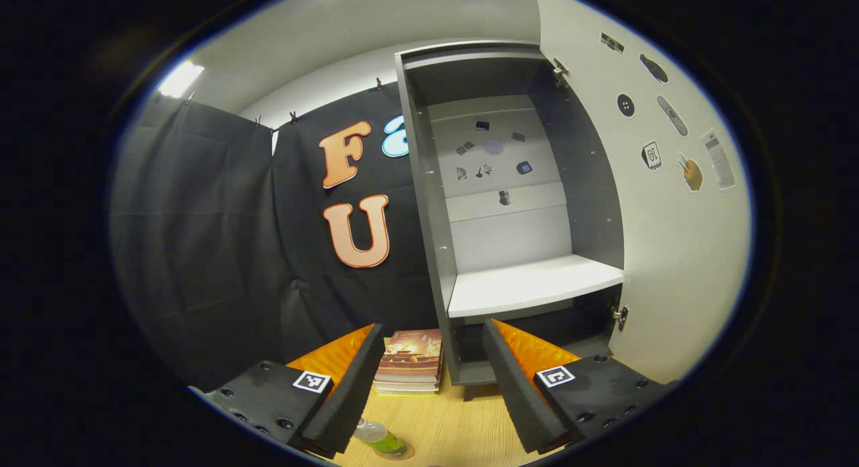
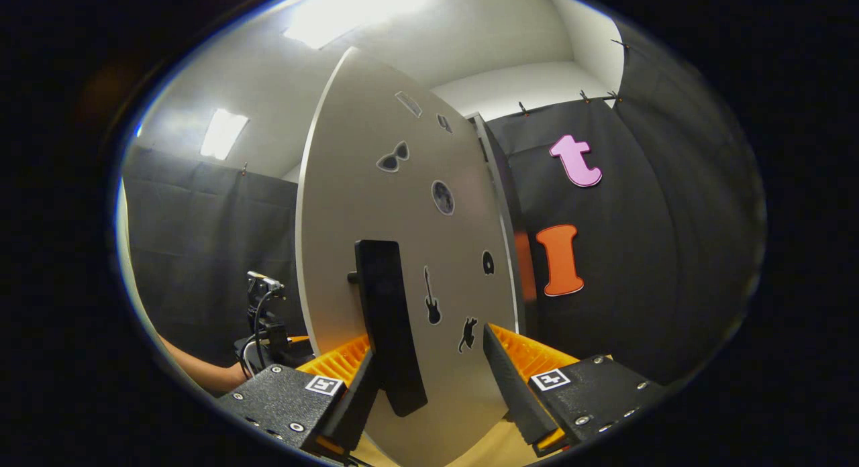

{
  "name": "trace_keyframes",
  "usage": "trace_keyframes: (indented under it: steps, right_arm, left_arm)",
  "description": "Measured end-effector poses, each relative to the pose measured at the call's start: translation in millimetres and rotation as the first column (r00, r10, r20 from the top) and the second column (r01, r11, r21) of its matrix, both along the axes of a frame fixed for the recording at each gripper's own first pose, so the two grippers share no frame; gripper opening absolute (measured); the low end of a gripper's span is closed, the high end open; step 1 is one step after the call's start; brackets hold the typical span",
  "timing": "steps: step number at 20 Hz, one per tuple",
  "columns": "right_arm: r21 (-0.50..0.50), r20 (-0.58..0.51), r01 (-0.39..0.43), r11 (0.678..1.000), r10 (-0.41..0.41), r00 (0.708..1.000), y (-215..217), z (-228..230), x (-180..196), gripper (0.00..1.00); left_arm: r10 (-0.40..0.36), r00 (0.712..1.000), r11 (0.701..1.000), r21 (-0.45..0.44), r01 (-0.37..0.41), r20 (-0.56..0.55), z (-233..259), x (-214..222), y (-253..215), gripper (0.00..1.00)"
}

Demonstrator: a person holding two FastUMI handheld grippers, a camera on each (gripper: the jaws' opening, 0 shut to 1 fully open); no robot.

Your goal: Open the cabinet door with the right hand, grasp the bottle in the cabinet with the left hand and place it on the coaster, then close the cabinet door with the right hand.

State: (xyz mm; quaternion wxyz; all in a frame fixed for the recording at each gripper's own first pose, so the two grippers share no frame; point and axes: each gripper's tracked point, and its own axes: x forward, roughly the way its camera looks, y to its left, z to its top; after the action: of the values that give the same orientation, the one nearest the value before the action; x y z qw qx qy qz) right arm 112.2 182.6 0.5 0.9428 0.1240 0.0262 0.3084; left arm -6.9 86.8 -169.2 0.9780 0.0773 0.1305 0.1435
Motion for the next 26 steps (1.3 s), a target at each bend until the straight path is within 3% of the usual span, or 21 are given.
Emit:
trace_keyframes:
  steps: [5,6,14,18,20,22,23,24,25,26]
  right_arm:
    - [-0.052,0.014,0.028,0.998,-0.027,1.000,28.8,-9.6,-13.5,0.86]
    - [-0.066,0.018,0.033,0.997,-0.031,0.999,34.1,-11.3,-15.4,0.87]
    - [-0.120,0.013,0.093,0.988,-0.092,0.996,56.7,-11.9,-18.0,0.87]
    - [-0.216,0.084,0.130,0.968,-0.114,0.990,65.4,-7.1,-11.6,0.86]
    - [-0.220,0.078,0.097,0.971,-0.082,0.994,71.1,-8.7,-12.7,0.87]
    - [-0.144,0.017,-0.015,0.989,0.018,1.000,86.7,-14.3,-15.2,0.87]
    - [-0.105,-0.033,-0.046,0.993,0.043,0.999,93.9,-22.2,-12.3,0.93]
    - [-0.089,-0.072,-0.057,0.994,0.051,0.996,92.1,-30.5,-10.9,0.87]
    - [-0.064,-0.089,-0.061,0.996,0.056,0.994,91.5,-35.5,-4.2,0.94]
    - [-0.026,-0.110,-0.075,0.997,0.071,0.991,94.3,-36.5,-0.5,0.88]
  left_arm:
    - [-0.067,0.997,0.996,-0.052,0.069,0.028,0.6,27.6,17.5,1.00]
    - [-0.074,0.997,0.995,-0.062,0.076,0.036,0.0,32.8,22.7,0.96]
    - [-0.075,0.996,0.992,-0.096,0.080,0.047,-8.0,45.7,55.9,0.96]
    - [-0.049,0.998,0.991,-0.123,0.055,0.050,-12.2,44.6,76.5,0.96]
    - [-0.027,0.998,0.991,-0.133,0.034,0.053,-14.2,41.2,88.3,0.96]
    - [-0.001,0.998,0.991,-0.135,0.009,0.059,-14.3,37.1,103.1,0.96]
    - [0.013,0.998,0.991,-0.136,-0.005,0.060,-15.6,34.3,111.1,0.96]
    - [0.027,0.998,0.991,-0.135,-0.019,0.058,-17.2,31.7,119.2,0.92]
    - [0.041,0.998,0.990,-0.134,-0.033,0.058,-17.1,29.3,126.9,0.96]
    - [0.054,0.997,0.990,-0.132,-0.046,0.056,-17.6,27.8,135.8,0.96]
